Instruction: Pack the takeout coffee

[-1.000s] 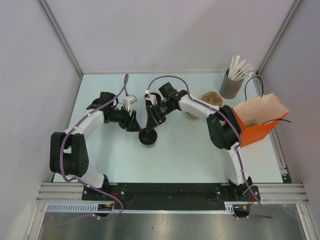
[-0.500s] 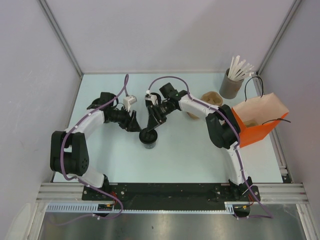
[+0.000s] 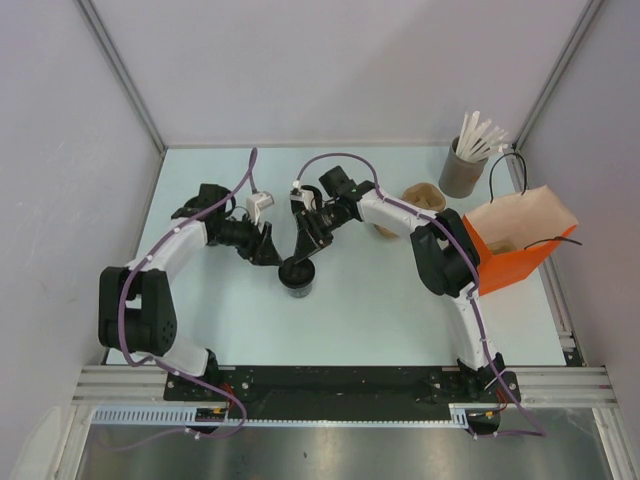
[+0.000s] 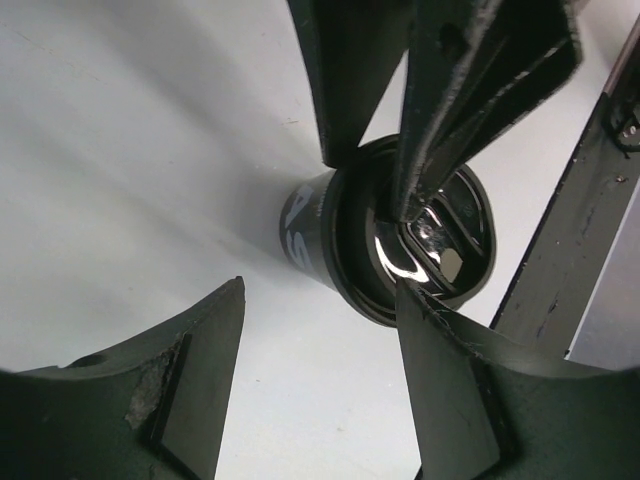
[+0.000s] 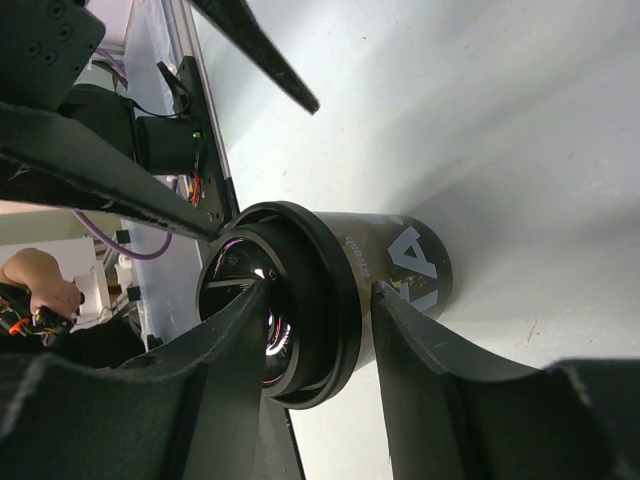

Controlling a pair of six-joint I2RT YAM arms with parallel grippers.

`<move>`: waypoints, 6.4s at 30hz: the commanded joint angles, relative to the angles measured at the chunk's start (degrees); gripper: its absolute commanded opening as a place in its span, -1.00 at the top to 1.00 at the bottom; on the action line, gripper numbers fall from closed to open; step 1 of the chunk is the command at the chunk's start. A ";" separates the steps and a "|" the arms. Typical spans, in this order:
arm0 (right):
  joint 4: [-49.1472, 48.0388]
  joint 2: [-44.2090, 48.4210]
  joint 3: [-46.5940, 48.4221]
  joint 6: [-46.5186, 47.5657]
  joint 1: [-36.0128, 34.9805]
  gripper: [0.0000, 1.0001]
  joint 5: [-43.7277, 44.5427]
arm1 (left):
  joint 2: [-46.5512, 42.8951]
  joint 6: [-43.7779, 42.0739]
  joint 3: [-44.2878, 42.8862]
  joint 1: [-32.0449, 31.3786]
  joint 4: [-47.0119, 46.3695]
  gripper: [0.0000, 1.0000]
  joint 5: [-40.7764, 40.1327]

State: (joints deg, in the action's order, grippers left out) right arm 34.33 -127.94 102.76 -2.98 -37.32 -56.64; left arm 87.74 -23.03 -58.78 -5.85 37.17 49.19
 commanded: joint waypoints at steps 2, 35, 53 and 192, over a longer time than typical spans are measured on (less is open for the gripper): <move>0.30 -0.73 0.07 1.84 0.14 0.00 2.24 | -4.16 -2.99 -0.10 0.31 1.94 -0.33 4.51; 3.21 2.61 -1.86 4.48 0.23 -0.45 -1.19 | -8.03 -6.95 5.34 -1.71 3.96 -0.32 4.07; 1.53 1.38 -5.46 4.74 -0.21 -0.09 1.01 | -6.36 -3.34 7.54 -5.49 -0.78 -0.32 -1.46; 1.36 -0.56 -8.19 9.58 -3.90 0.07 13.40 | -9.79 -14.84 4.20 4.97 7.73 0.17 10.83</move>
State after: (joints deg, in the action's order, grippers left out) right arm 32.80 -125.23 97.95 1.74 -39.24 -56.12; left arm 78.81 -28.23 -55.92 -1.19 38.57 53.98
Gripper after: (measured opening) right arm 0.471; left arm 0.416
